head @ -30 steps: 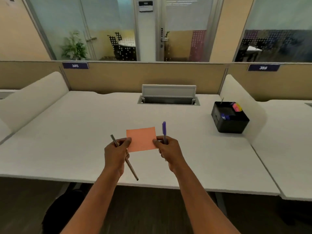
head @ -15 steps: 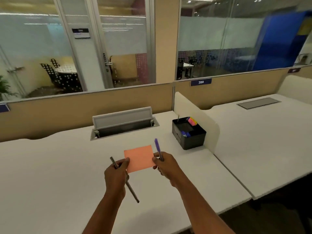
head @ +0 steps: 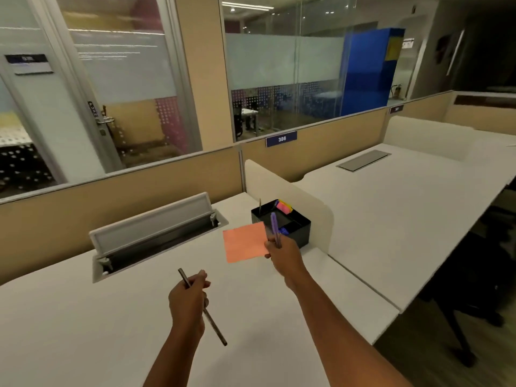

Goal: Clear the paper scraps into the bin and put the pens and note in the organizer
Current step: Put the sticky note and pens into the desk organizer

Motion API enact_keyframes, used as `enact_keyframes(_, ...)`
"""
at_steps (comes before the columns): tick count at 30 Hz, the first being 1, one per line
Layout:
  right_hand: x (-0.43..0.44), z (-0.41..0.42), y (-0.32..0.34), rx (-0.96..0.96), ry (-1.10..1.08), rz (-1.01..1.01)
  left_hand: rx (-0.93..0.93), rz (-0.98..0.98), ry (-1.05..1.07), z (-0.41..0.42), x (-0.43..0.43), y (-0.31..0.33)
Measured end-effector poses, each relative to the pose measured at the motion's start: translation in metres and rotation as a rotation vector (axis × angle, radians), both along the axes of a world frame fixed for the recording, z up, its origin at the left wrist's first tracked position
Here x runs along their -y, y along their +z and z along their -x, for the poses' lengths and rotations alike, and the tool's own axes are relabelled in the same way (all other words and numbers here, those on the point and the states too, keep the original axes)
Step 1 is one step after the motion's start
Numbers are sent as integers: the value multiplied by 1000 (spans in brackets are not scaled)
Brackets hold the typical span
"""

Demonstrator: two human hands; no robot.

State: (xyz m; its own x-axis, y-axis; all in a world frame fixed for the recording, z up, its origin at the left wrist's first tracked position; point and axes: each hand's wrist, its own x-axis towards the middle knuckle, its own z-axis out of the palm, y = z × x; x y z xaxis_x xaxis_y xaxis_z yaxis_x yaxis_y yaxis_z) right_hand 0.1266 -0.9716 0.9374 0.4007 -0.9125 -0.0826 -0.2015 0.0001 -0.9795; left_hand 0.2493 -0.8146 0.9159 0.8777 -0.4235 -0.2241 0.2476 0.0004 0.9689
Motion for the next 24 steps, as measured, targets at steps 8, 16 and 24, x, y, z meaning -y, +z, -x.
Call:
enact_keyframes(8, 86, -5, -9, -146, -364, 280, -24, -26, -3, -24, 43, -5)
enact_keyframes(16, 180, -25, 13, -353, -385, 531, 55, -53, -20, -29, 99, -3)
enact_keyframes(24, 257, -52, 12, -700, -167, 528, 73, -19, -19, -29, 123, -1)
